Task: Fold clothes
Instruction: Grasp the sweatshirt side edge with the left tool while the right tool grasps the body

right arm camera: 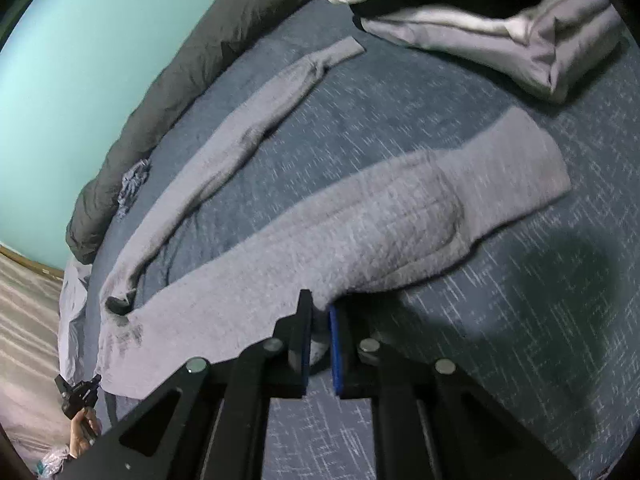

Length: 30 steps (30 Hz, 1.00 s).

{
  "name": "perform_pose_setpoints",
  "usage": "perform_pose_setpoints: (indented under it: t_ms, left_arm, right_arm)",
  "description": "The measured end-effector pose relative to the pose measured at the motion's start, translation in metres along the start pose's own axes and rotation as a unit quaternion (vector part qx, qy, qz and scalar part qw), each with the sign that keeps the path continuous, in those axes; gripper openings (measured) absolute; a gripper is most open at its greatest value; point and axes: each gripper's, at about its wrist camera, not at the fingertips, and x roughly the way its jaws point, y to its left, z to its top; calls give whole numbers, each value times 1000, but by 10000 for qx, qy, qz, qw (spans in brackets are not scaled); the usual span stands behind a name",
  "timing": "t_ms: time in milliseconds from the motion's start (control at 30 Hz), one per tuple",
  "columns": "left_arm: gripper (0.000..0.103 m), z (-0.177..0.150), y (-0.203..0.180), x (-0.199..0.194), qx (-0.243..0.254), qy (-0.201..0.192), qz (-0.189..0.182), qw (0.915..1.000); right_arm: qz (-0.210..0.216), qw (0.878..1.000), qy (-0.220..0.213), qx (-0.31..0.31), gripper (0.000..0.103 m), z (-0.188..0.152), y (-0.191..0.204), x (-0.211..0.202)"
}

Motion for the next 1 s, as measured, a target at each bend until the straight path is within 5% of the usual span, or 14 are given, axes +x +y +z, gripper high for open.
perform_pose_setpoints:
  t_ms: [533,1000]
  left_arm:
    - [6,90,-81,-9,408,-286,-250,9984]
    - [6,189,-115,58,436,-268,-95,9986]
  right_arm:
    - [248,9985,-401,-260,7,102,72,15]
    - [-168,9974,-598,-371,6,219,117,88]
